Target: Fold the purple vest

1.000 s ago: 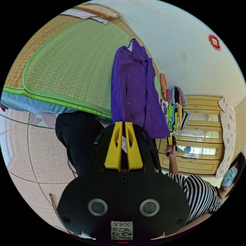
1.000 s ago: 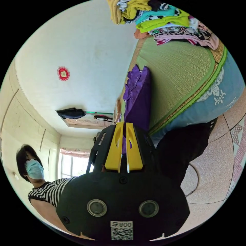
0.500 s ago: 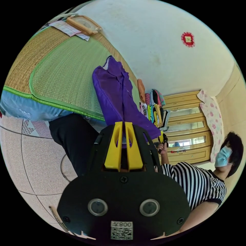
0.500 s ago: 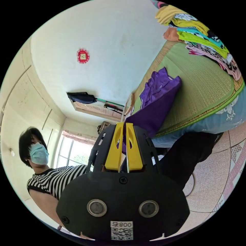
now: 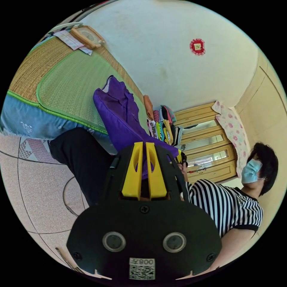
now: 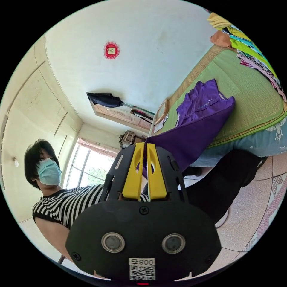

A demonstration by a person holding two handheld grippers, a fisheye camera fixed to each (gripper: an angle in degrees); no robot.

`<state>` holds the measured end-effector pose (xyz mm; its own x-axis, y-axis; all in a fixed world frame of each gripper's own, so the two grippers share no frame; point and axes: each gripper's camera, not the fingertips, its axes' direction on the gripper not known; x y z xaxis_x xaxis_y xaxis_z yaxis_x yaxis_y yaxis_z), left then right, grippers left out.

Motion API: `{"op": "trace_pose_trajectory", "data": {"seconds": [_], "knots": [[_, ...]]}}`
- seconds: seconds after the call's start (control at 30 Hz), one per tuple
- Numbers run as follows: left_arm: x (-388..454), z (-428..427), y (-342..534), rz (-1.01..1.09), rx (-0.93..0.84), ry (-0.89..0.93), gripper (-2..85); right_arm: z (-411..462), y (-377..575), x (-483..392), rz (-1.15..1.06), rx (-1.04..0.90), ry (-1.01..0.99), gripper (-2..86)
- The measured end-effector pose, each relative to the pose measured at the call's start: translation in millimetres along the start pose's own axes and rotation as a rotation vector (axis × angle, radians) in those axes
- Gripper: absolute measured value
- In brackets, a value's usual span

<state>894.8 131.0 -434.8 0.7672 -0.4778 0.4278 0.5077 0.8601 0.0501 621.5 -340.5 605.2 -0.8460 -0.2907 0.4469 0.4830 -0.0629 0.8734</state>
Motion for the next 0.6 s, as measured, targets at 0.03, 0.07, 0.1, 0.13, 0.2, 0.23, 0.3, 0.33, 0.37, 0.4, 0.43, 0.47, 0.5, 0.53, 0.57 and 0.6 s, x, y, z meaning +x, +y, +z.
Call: {"op": "trace_pose_trajectory", "data": {"seconds": [0.03,0.07,0.1,0.13,0.2,0.23,0.3,0.33,0.37,0.4,0.43,0.47,0.5,0.53,0.57,0.6], "knots": [[1.6,-2.5,-0.8,0.007,0.004,0.009,1.8,-0.4,-0.3,-4.0,-0.007,-0.004,-0.004,1.0],[2.4,-3.7,-1.5,0.01,0.006,0.015,1.7,-1.9,-1.2,-8.7,-0.016,-0.005,-0.003,1.0],[4.1,-6.2,-3.6,0.017,0.012,0.025,1.7,-3.0,-1.8,-11.2,-0.021,-0.004,-0.002,1.0],[5.9,-8.6,-6.7,0.024,0.02,0.034,1.7,-5.9,-3.4,-16.0,-0.031,0.0,0.001,1.0],[7.9,-11.1,-13.9,0.034,0.032,0.051,1.7,-11.4,-6.7,-22.0,-0.044,0.011,0.006,1.1],[8.2,-11.6,-20.4,0.037,0.039,0.063,1.7,-14.8,-9.9,-24.4,-0.049,0.018,0.013,1.1],[8.0,-10.6,-32.6,0.039,0.047,0.075,1.7,-18.2,-16.4,-24.9,-0.047,0.026,0.029,1.1],[7.6,-8.9,-42.2,0.038,0.049,0.08,1.6,-19.4,-21.7,-23.3,-0.041,0.029,0.031,1.1],[7.7,-7.9,-47.6,0.037,0.051,0.083,1.6,-20.1,-27.3,-21.6,-0.036,0.033,0.027,1.2],[8.6,-5.7,-58.6,0.041,0.055,0.088,1.6,-20.4,-30.4,-21.0,-0.035,0.036,0.026,1.2],[10.0,-3.2,-70.7,0.047,0.057,0.091,1.6,-21.2,-37.3,-20.1,-0.035,0.043,0.027,1.2],[10.8,-2.0,-77.2,0.05,0.059,0.092,1.6,-21.7,-45.4,-19.2,-0.034,0.047,0.028,1.2],[12.6,0.8,-90.8,0.055,0.063,0.093,1.6,-21.9,-49.8,-19.0,-0.034,0.05,0.03,1.2],[14.6,3.8,-105.5,0.061,0.065,0.094,1.6,-22.2,-59.4,-18.7,-0.036,0.054,0.035,1.2],[15.6,5.3,-113.2,0.063,0.067,0.094,1.7,-22.5,-69.9,-18.7,-0.038,0.06,0.04,1.2],[17.7,8.8,-129.1,0.069,0.072,0.097,1.7,-22.5,-75.4,-18.6,-0.041,0.063,0.041,1.2]]}}
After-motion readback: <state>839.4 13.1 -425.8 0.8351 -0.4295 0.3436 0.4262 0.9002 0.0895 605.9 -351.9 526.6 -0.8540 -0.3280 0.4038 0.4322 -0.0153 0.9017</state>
